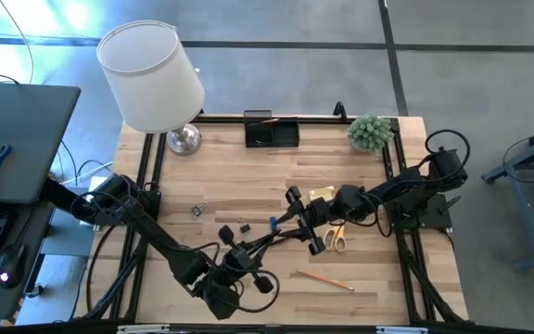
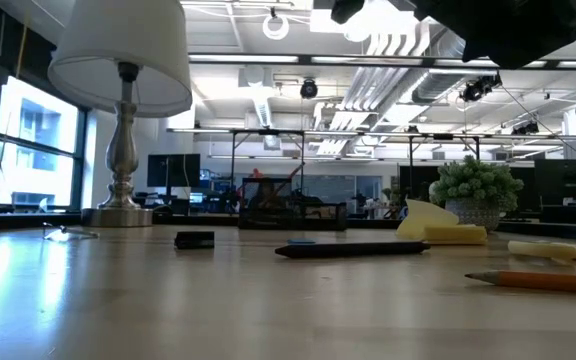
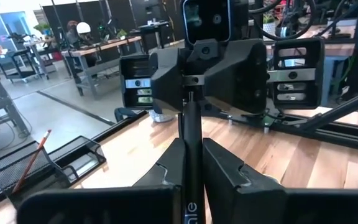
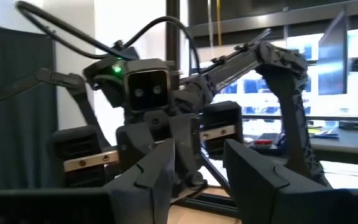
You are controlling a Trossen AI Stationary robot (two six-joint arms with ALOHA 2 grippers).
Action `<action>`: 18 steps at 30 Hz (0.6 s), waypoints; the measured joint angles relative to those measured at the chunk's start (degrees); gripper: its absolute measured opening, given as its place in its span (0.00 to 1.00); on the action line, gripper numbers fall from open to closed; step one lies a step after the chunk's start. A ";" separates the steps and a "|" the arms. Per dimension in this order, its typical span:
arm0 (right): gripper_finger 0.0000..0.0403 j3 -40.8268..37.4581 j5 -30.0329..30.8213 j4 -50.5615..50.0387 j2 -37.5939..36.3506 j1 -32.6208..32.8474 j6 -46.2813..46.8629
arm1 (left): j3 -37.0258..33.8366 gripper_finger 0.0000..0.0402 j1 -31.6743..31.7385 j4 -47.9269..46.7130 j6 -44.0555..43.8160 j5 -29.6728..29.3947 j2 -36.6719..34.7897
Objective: Pick and place office supplies into organizer
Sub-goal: Put the left black pen into the black desk organizer
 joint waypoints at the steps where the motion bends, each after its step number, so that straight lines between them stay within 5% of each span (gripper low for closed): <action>1: 0.34 0.00 -0.82 -0.03 0.00 0.00 0.14 | 0.00 0.05 0.00 0.00 0.00 0.01 0.00; 18: 0.29 -0.03 -1.60 -3.02 0.02 0.87 -1.70 | 0.00 0.05 1.21 3.53 2.80 3.57 0.02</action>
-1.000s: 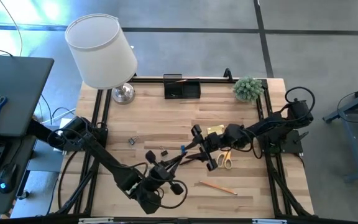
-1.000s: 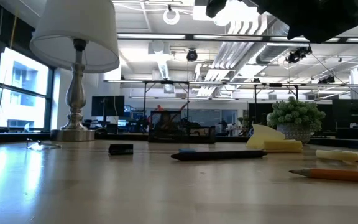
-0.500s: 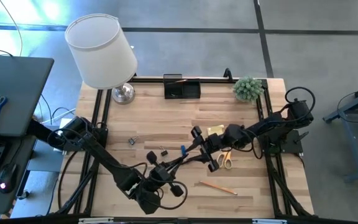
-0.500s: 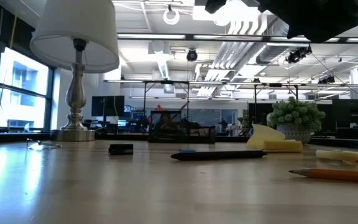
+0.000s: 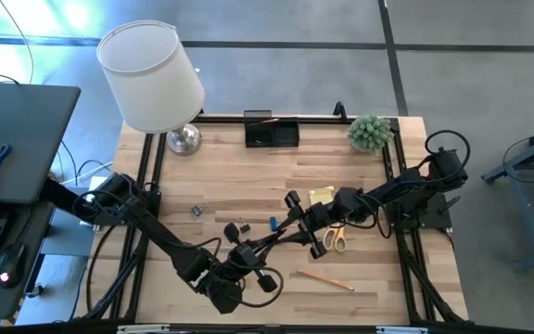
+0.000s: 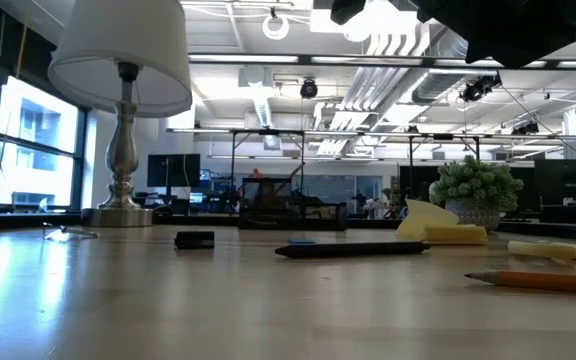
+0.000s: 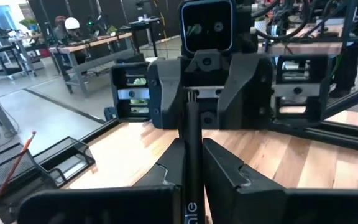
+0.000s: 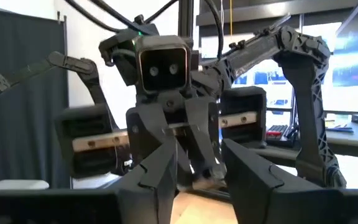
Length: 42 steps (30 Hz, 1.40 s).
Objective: Pick and place office supplies into organizer
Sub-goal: Put the left black pen into the black desk organizer
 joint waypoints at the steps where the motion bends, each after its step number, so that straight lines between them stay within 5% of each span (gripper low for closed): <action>1: 0.28 0.00 -0.01 -0.44 0.00 0.01 -0.02 | 0.00 0.05 -0.03 0.25 0.03 -0.06 0.00; 13: 0.08 -0.04 -0.86 -0.81 0.02 0.09 -2.43 | 0.00 0.06 -0.19 2.25 4.15 1.52 0.00; 29: 0.08 -0.06 15.65 -13.04 0.03 -2.48 -6.65 | 4.28 0.32 -1.54 2.38 22.35 2.25 -0.02; 35: 0.08 -0.07 16.48 -17.08 -0.45 -9.86 -8.72 | 4.92 0.37 -1.08 -1.27 24.91 2.34 -0.04; 42: 0.08 2.50 12.23 -20.26 -1.03 -25.64 -8.32 | 4.87 0.35 -0.48 -19.30 7.15 6.08 -0.04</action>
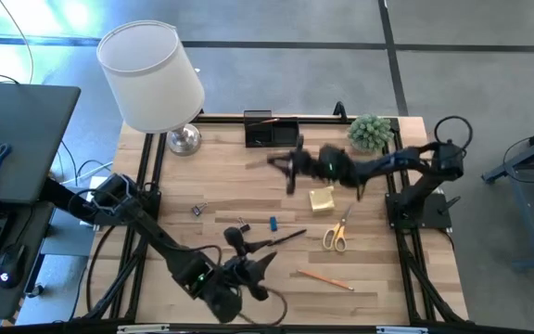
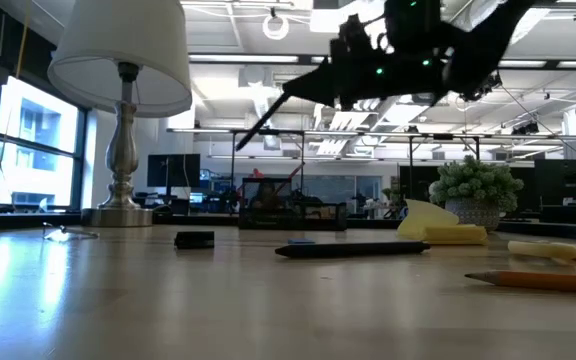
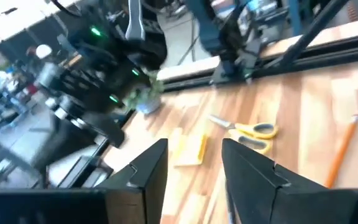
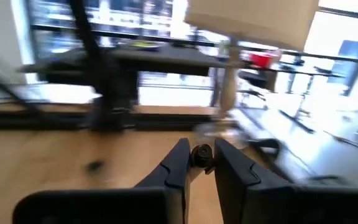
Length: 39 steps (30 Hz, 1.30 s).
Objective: Pick and place office supplies into organizer
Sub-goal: Put the left black pen into the black desk organizer
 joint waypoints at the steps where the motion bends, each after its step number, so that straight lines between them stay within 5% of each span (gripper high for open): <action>1: 0.08 1.42 -1.34 -1.69 0.00 -2.32 0.45 | 0.00 0.34 0.19 -0.97 -1.16 -0.03 0.02; 5: 0.08 10.74 -6.33 -16.10 0.00 -10.30 -0.35 | 0.00 0.31 0.56 -1.61 -1.83 1.77 0.00; 11: 0.10 23.42 -7.79 -34.32 0.25 -17.30 -6.53 | -0.35 0.28 1.64 -2.80 -3.35 13.96 0.00; 18: 0.08 25.21 -12.76 -35.55 2.55 -22.87 -5.21 | -3.15 0.24 4.58 2.24 -6.30 30.64 0.00; 24: 0.08 25.21 -15.90 -32.34 6.43 -24.83 -3.84 | -6.53 0.20 7.24 15.85 -1.65 37.76 0.00; 30: 0.09 25.19 -16.44 -29.71 11.11 -25.54 -2.85 | -10.66 0.16 11.62 29.40 2.10 52.01 0.00; 39: 0.09 25.19 -16.37 -28.98 14.85 -26.29 -2.94 | -24.35 0.10 15.99 44.56 2.32 53.47 -5.69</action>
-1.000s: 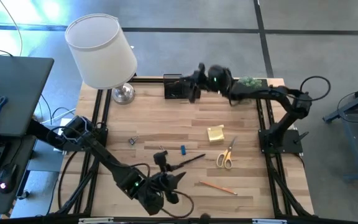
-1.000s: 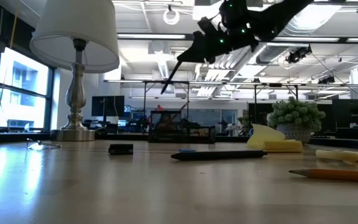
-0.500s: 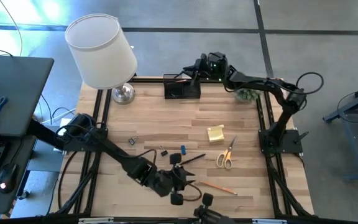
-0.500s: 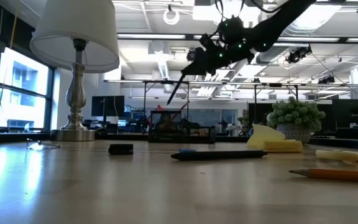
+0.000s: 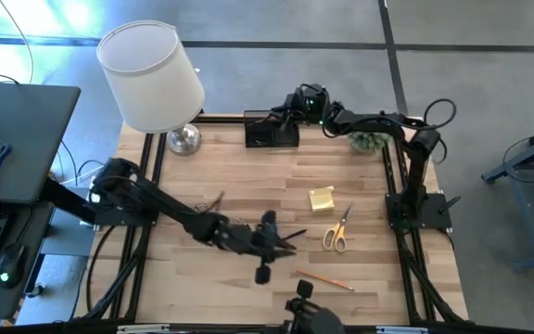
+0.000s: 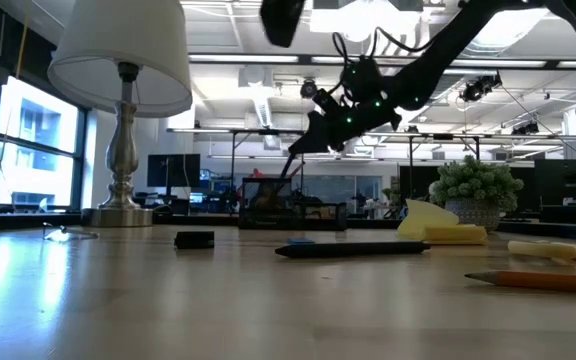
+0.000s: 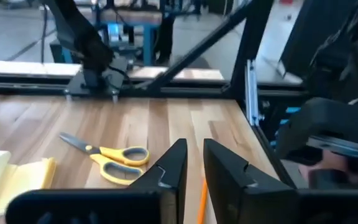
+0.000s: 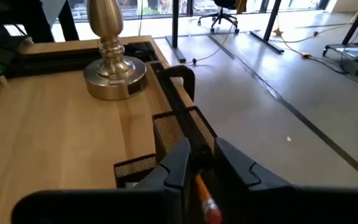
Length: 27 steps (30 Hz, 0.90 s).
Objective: Pick and place office supplies into organizer
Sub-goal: Put the left black pen into the black desk organizer
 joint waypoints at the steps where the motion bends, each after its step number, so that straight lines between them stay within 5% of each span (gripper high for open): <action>1: 0.10 0.00 0.18 -0.15 0.09 -0.12 -0.18 | -2.49 0.10 0.48 2.64 0.00 0.79 -1.31; 6: 0.11 -0.02 0.20 -0.37 0.10 -0.37 -0.23 | -15.98 0.07 3.71 16.84 -0.50 5.87 -9.71; 12: 0.10 -0.02 0.18 -0.81 0.10 -0.35 -0.32 | -25.90 0.06 8.70 19.06 -0.53 8.18 -20.34; 27: 0.28 0.66 -0.95 -0.21 -0.21 -0.35 4.36 | -28.53 0.06 11.36 12.91 1.46 7.48 -26.18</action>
